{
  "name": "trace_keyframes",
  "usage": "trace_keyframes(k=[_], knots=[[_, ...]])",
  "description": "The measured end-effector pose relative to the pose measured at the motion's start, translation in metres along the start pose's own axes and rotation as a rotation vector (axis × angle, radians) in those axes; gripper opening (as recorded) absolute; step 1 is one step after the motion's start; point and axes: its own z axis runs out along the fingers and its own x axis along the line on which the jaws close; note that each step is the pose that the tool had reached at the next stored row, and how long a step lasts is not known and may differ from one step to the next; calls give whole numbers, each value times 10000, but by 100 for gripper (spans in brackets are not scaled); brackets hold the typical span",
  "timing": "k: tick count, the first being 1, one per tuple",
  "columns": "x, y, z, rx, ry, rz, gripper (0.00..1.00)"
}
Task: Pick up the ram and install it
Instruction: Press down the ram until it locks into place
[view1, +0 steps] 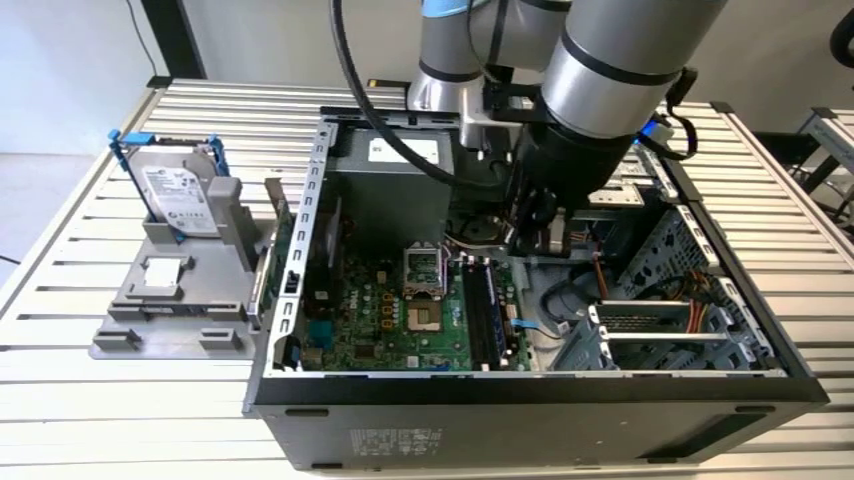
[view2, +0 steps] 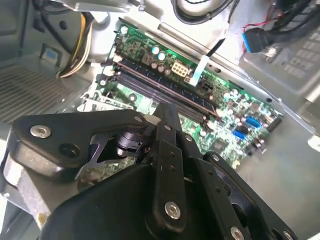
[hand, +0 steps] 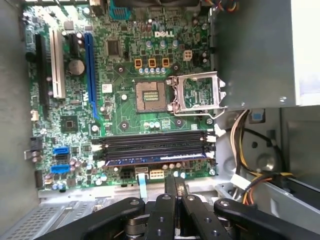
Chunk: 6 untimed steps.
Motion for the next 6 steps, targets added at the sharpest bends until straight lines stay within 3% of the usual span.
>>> trace_keyframes(k=[3, 4, 6], knots=[[-12, 6, -135, 0, 1, 0, 0], [-25, 12, -284, 0, -1, -1, 0], [-26, 12, -296, 0, 0, -1, 0]])
